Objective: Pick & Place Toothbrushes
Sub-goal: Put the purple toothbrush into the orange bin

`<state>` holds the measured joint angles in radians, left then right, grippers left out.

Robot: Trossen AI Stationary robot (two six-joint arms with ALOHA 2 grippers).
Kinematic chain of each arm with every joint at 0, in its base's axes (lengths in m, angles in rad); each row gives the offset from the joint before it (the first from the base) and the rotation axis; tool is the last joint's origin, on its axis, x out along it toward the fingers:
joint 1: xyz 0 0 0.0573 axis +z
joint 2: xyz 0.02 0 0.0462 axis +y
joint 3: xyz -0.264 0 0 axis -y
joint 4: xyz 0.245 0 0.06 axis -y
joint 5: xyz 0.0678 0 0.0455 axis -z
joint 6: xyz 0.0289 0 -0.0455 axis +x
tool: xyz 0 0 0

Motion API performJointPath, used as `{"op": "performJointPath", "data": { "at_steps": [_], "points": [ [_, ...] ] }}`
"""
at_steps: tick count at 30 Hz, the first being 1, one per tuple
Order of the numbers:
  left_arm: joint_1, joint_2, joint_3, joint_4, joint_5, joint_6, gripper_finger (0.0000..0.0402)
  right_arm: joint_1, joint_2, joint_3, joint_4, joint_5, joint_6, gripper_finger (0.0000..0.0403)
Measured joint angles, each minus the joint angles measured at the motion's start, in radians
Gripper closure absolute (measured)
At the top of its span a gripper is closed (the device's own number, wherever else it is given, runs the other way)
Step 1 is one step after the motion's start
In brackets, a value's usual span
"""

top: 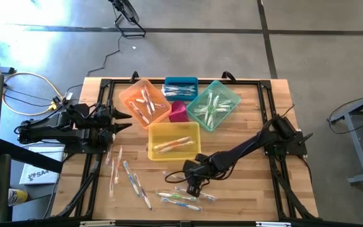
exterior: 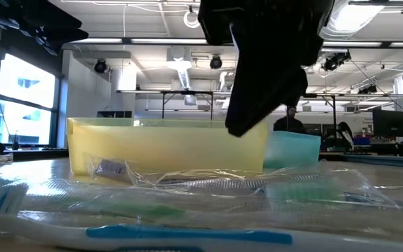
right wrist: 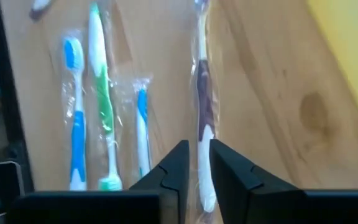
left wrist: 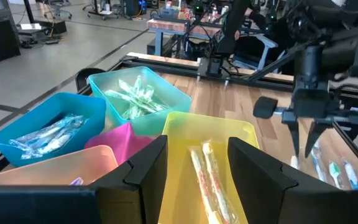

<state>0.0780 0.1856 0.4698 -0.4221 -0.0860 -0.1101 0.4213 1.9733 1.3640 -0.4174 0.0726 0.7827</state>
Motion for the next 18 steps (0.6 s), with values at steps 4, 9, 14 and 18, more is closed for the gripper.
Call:
{"op": "performJointPath", "data": {
  "at_steps": [4,9,14,18],
  "points": [
    [0.0,0.0,0.0,-0.001,0.0,0.0,0.0238,0.005,-0.036,0.0,-0.018,0.014,0.001,0.0375],
    [0.0,0.0,0.0,-0.007,0.0,0.0,0.0238,0.04,-0.042,0.002,-0.014,0.071,0.008,0.0398],
    [0.0,0.0,0.0,-0.008,0.0,0.0,0.0238,0.081,-0.042,0.002,-0.04,0.185,0.067,0.0399],
    [0.0,0.0,0.0,-0.007,0.0,0.0,0.0238,0.101,-0.042,0.002,-0.033,0.213,0.077,0.0399]
  ]
}}
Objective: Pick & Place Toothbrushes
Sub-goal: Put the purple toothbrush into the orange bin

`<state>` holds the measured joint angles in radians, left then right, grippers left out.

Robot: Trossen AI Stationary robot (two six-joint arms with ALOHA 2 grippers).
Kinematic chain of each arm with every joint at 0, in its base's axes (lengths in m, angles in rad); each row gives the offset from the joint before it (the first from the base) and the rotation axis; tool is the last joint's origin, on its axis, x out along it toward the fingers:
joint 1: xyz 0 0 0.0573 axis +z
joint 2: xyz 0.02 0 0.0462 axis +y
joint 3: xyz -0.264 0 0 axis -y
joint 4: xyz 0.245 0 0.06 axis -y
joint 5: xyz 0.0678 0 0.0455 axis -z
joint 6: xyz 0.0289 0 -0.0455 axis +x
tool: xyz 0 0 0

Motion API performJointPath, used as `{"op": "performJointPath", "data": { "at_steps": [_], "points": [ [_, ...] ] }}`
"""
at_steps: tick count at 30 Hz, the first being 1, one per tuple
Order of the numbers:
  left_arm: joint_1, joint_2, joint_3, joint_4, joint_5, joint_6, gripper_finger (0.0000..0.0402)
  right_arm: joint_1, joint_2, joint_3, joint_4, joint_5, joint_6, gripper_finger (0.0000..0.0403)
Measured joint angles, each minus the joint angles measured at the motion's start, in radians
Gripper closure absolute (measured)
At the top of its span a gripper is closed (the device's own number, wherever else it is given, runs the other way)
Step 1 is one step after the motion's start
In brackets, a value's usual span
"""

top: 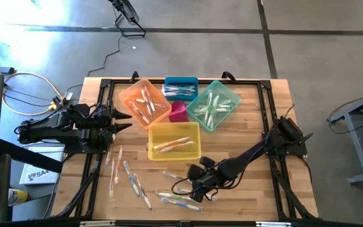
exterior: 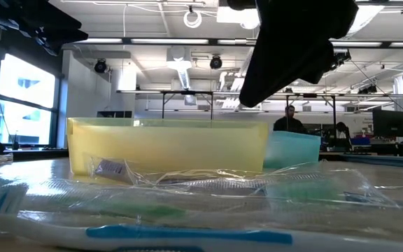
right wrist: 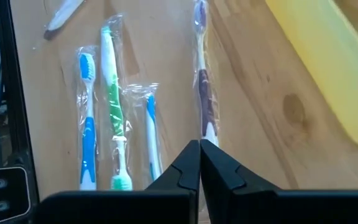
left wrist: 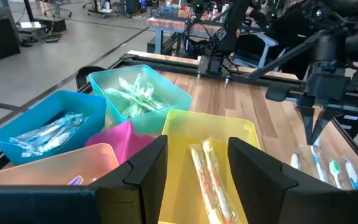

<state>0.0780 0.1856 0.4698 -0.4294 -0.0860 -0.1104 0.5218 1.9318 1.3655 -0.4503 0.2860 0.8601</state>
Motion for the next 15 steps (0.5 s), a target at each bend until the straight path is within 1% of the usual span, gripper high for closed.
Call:
{"op": "performJointPath", "data": {
  "at_steps": [15],
  "points": [
    [0.0,0.0,0.0,0.0,0.0,0.0,0.0238,0.002,0.006,0.0,0.014,0.048,0.001,0.04]
  ]
}}
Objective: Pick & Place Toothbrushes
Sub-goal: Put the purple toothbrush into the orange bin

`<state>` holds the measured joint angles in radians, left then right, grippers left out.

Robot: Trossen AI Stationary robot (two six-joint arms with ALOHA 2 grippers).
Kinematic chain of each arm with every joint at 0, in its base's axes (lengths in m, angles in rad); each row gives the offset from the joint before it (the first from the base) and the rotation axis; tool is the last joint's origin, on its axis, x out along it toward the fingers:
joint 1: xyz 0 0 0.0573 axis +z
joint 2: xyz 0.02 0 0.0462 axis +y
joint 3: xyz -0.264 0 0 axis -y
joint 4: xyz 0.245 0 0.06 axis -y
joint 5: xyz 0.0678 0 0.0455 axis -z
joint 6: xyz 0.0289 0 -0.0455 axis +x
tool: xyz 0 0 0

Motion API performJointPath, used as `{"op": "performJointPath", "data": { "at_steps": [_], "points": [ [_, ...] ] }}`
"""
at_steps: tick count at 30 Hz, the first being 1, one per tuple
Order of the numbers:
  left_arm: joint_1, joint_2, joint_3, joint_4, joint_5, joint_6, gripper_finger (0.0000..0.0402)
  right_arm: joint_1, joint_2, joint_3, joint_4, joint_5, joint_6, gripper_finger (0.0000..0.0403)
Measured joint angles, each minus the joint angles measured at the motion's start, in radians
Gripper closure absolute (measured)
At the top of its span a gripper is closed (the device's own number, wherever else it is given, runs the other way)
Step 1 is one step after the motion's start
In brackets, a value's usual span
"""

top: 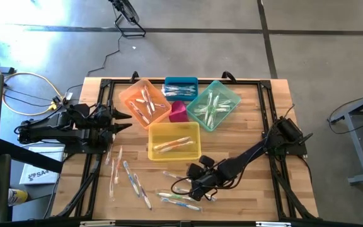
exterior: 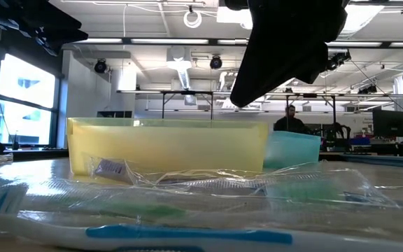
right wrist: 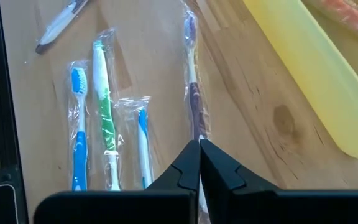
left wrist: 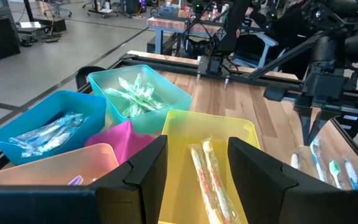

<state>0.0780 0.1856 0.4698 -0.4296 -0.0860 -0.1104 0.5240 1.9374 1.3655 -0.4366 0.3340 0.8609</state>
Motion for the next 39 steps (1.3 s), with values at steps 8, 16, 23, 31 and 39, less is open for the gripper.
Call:
{"op": "performJointPath", "data": {
  "at_steps": [8,16,23,31,39],
  "points": [
    [0.0,0.0,0.0,0.0,0.0,-0.004,0.0238,0.007,0.045,0.039,-0.047,0.014,-0.004,0.04],
    [0.0,0.0,0.0,-0.016,0.0,-0.023,0.0238,0.005,0.135,0.169,-0.146,-0.023,-0.026,0.04],
    [0.0,0.0,0.0,-0.023,0.0,-0.027,0.0238,0.003,0.125,0.168,-0.163,-0.068,-0.024,0.04],
    [0.0,0.0,0.0,-0.035,0.0,-0.03,0.0238,0.003,0.125,0.168,-0.166,-0.077,-0.026,0.0372],
    [0.0,0.0,0.0,-0.044,0.0,-0.031,0.0238,-0.01,0.131,0.141,-0.166,-0.079,0.017,0.0286]
  ]
}}
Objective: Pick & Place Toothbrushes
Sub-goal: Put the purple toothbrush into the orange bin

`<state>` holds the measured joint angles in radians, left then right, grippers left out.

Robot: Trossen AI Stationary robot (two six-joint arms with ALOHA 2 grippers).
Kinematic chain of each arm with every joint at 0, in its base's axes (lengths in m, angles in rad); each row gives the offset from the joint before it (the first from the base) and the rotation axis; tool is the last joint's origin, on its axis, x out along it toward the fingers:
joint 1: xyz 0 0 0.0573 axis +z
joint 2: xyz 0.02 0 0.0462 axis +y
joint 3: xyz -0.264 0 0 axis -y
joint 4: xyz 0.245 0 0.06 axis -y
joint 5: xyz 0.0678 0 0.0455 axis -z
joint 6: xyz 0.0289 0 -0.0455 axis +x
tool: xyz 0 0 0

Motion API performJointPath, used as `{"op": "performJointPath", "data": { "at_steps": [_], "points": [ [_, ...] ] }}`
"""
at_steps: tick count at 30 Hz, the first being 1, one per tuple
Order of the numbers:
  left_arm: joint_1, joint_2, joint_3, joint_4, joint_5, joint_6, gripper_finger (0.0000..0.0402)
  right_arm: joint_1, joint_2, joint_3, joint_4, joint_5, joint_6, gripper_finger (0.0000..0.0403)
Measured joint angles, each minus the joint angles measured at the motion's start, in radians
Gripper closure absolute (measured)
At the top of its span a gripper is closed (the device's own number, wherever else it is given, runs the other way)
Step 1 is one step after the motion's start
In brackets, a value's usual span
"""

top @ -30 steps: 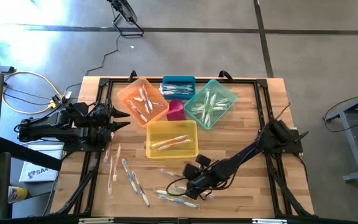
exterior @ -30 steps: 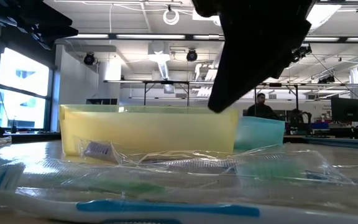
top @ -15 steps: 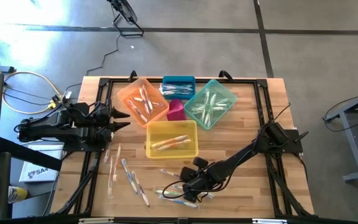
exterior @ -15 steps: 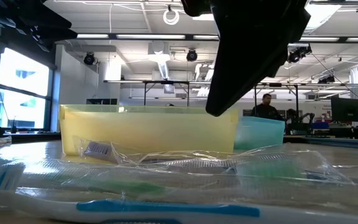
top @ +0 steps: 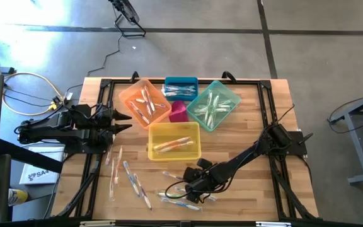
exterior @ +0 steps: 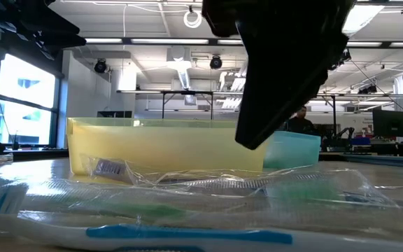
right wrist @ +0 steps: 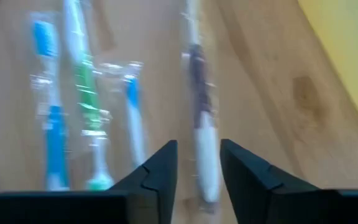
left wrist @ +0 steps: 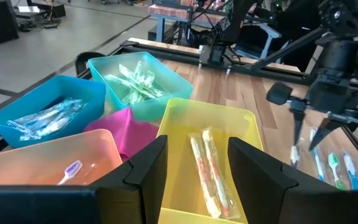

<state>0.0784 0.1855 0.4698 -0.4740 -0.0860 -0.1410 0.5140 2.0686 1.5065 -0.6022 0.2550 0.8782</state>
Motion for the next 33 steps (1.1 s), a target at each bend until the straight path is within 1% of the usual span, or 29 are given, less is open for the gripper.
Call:
{"op": "performJointPath", "data": {
  "at_steps": [3,6,16,25,33],
  "points": [
    [0.0,0.0,0.0,0.0,0.0,0.0,0.0238,-0.001,0.0,-0.016,0.009,0.001,-0.004,0.0272],
    [0.0,0.0,0.0,0.0,0.0,0.0,0.0238,0.0,0.0,-0.039,0.023,0.0,-0.003,0.0269],
    [0.0,0.0,0.0,0.0,0.0,0.0,0.0238,0.0,0.0,-0.114,0.132,-0.001,0.019,0.0277],
    [0.0,0.0,0.0,0.0,0.0,0.0,0.0238,0.001,-0.002,-0.169,0.16,-0.014,0.057,0.0278],
    [0.0,0.0,0.0,0.0,0.0,0.0,0.0238,0.001,-0.004,-0.191,0.169,0.004,0.061,0.0278]
  ]
}}
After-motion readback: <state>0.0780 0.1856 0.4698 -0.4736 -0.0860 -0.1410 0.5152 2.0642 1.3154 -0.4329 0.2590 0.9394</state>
